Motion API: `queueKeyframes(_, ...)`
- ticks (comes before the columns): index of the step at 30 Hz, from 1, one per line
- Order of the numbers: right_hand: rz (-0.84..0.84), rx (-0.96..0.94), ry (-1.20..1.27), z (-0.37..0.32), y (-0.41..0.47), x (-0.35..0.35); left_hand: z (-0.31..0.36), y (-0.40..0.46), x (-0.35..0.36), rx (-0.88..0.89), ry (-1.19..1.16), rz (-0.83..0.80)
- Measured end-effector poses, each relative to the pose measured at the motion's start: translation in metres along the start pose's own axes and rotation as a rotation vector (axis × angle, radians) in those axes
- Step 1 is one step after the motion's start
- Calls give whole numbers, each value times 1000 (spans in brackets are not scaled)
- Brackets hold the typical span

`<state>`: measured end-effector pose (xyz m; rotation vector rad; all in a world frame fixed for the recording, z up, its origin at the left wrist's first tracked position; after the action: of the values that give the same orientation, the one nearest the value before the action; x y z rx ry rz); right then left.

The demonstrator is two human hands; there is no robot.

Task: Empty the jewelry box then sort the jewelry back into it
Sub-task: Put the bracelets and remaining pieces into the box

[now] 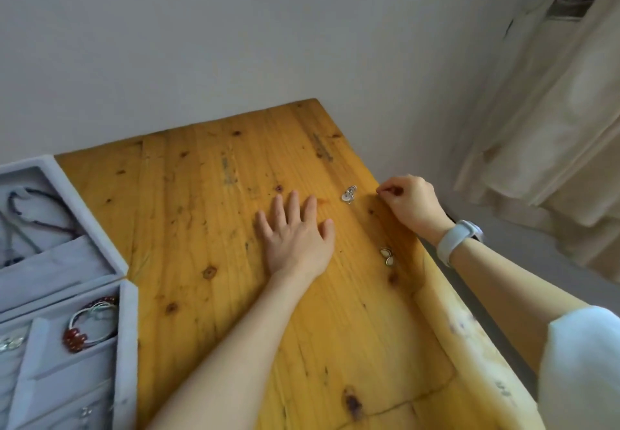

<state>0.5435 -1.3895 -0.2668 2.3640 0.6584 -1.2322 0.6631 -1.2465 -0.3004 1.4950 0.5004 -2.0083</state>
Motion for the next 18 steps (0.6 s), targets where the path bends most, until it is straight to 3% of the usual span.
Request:
queueKeyframes(9,-146,-144,-13,-5,-8,4,2,-2,-1,6,11,21)
queueKeyframes(14,142,-89,-33,5,-17,-12,2,-3,-2,17,15,17)
queueKeyframes(18,31,-127,-245,11,-26,6,2,-3,-1,27,18,21)
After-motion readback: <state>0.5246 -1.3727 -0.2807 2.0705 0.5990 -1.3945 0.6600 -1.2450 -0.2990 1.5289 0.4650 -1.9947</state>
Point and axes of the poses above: each hand's wrist, its own y-axis towards the middle knuckle, its own x-axis out of the palm, z = x × y, the point moved 5 cm from there along y, towards the middle knuckle, and after that the axes turned 7 degrees about -y, right-handed, at the moved point
